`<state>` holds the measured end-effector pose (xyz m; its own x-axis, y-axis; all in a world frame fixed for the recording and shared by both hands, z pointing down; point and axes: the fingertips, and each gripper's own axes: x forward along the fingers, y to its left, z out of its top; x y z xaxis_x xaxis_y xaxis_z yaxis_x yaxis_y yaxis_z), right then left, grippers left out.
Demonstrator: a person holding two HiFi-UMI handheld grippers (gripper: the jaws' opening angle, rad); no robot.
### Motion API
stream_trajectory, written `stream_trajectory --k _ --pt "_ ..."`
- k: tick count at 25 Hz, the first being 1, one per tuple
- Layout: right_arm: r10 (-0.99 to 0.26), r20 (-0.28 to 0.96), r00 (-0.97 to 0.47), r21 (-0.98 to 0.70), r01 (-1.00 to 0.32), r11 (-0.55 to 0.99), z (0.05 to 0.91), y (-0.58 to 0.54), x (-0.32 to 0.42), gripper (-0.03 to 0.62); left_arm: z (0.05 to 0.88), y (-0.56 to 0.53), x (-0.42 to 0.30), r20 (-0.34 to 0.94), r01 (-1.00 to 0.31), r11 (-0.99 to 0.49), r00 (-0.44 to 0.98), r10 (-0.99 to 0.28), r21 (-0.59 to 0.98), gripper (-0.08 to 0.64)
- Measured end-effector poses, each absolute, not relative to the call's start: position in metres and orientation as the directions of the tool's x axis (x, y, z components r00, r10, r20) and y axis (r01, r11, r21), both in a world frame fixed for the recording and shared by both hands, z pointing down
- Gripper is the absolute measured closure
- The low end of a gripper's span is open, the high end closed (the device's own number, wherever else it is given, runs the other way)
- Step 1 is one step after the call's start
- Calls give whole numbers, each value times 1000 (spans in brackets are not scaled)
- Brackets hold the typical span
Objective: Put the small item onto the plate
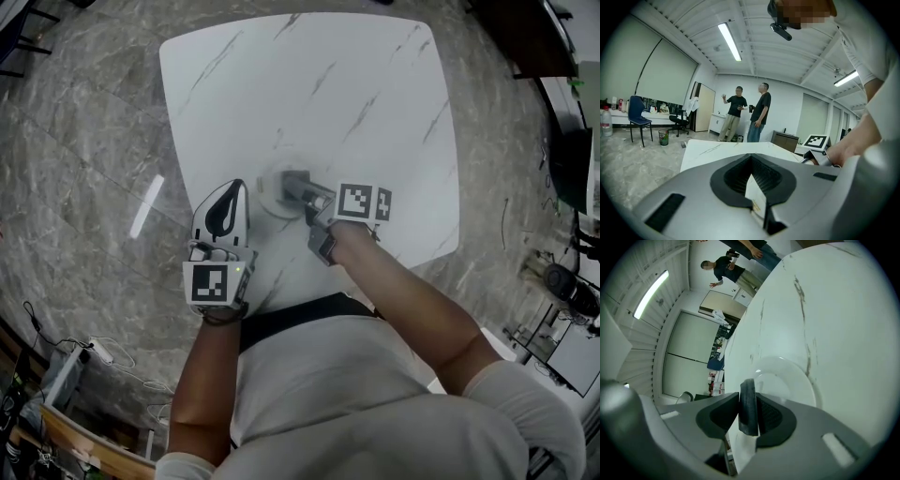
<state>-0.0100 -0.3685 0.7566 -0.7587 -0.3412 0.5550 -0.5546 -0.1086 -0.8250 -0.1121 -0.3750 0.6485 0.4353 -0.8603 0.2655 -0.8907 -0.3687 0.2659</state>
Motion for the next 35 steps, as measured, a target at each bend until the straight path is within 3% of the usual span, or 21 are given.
stream_trajectory --k 9,17,23,29,35 --pt "-343 614 -711 -760 -650 -14 757 -372 -11 482 640 -374 -121 234 -877 -386 455 -859 287 554" --pt "-324 726 -607 -611 -785 100 763 -367 5 358 634 -371 -118 215 -865 -411 476 -853 287 554" --pt "-302 765 -569 -523 -822 224 756 -370 6 330 631 -361 -114 230 -865 -411 479 -847 289 554" --pt "-346 742 -574 -511 -818 263 732 -375 10 330 611 -358 -109 198 -870 -401 464 -864 288 554" --pt "-433 630 -645 -476 -761 441 642 -376 4 331 567 -352 -101 185 -881 -396 447 -875 258 554"
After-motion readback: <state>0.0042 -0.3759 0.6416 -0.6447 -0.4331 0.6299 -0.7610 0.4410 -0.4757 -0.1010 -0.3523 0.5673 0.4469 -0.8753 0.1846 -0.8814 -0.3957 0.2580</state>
